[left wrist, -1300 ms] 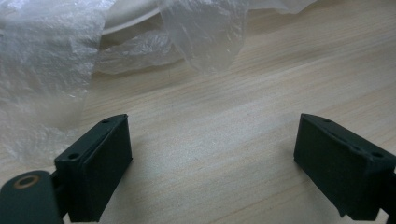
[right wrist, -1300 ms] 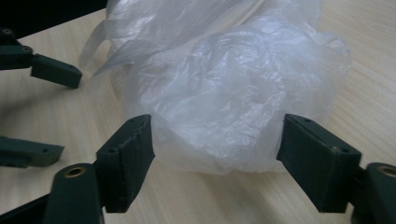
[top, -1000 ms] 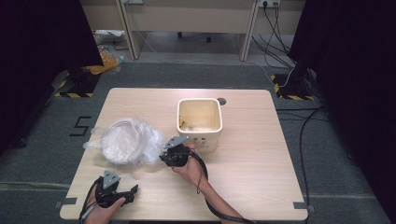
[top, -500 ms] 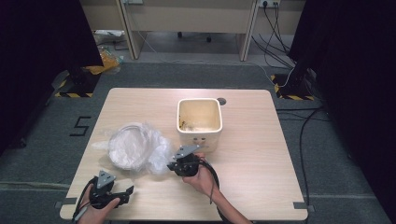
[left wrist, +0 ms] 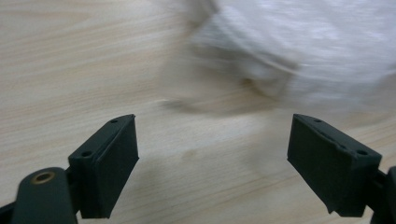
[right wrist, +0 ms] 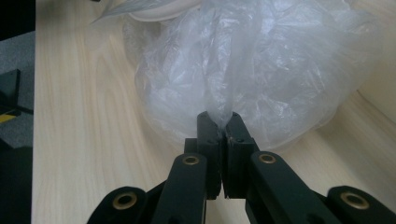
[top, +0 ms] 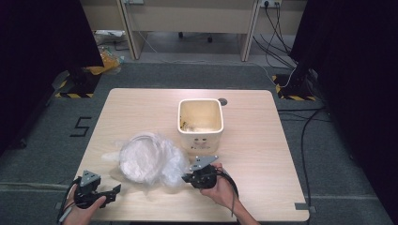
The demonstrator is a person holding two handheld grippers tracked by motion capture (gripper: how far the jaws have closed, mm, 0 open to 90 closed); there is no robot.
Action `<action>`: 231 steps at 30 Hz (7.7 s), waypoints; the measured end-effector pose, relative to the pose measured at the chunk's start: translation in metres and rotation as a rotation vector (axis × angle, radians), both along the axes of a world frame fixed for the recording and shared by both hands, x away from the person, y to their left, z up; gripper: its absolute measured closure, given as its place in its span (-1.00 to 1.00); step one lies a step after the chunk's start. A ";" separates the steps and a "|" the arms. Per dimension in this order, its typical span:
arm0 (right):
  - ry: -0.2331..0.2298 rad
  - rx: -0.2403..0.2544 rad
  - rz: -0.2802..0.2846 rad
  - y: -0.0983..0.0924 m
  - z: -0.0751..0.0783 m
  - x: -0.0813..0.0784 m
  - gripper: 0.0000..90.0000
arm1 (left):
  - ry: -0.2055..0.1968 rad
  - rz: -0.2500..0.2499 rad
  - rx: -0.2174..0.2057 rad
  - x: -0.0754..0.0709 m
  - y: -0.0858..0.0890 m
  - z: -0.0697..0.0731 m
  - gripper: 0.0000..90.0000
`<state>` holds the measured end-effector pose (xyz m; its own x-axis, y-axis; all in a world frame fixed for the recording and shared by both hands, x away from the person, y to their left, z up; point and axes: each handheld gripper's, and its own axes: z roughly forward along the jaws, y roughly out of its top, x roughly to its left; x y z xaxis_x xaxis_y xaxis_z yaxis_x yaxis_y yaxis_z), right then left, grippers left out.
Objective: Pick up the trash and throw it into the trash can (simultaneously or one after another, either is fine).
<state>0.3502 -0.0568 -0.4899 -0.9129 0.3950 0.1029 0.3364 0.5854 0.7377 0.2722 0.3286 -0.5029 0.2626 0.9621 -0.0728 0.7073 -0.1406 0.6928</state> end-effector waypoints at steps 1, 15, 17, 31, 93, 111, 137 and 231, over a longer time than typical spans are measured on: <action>0.000 0.000 0.000 0.000 0.000 0.000 0.95 | 0.000 0.000 0.000 0.000 0.000 0.000 -0.64; -0.005 0.015 -0.150 -0.079 0.011 0.011 0.95 | 0.021 0.003 -0.002 0.004 -0.002 -0.009 -0.63; -0.007 0.018 -0.161 -0.086 0.013 0.011 0.95 | 0.022 -0.006 -0.001 0.004 -0.004 -0.009 -0.63; -0.006 0.025 -0.416 -0.175 0.014 0.016 0.95 | 0.009 -0.077 -0.007 0.008 -0.030 -0.010 -0.63; -0.030 -0.076 -0.663 -0.187 0.032 -0.011 -0.26 | -0.092 -0.578 0.010 0.028 -0.227 -0.010 -0.60; -0.006 -0.106 -0.679 -0.200 0.023 0.009 -0.24 | -0.082 -0.678 -0.066 0.057 -0.307 -0.002 -0.55; 0.066 -0.058 -0.769 -0.250 0.020 0.052 -0.22 | -0.079 -0.690 -0.064 0.088 -0.359 -0.002 -0.50; -0.272 0.230 -0.533 -0.189 0.167 0.068 1.00 | -0.087 -0.346 0.011 0.049 -0.133 -0.020 -0.64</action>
<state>0.4179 -0.2458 -0.3231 -0.6028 0.7972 0.0316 0.3211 0.2062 0.9243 0.3213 0.1956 -0.5228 0.5782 0.8155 -0.0256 0.5545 -0.3697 0.7456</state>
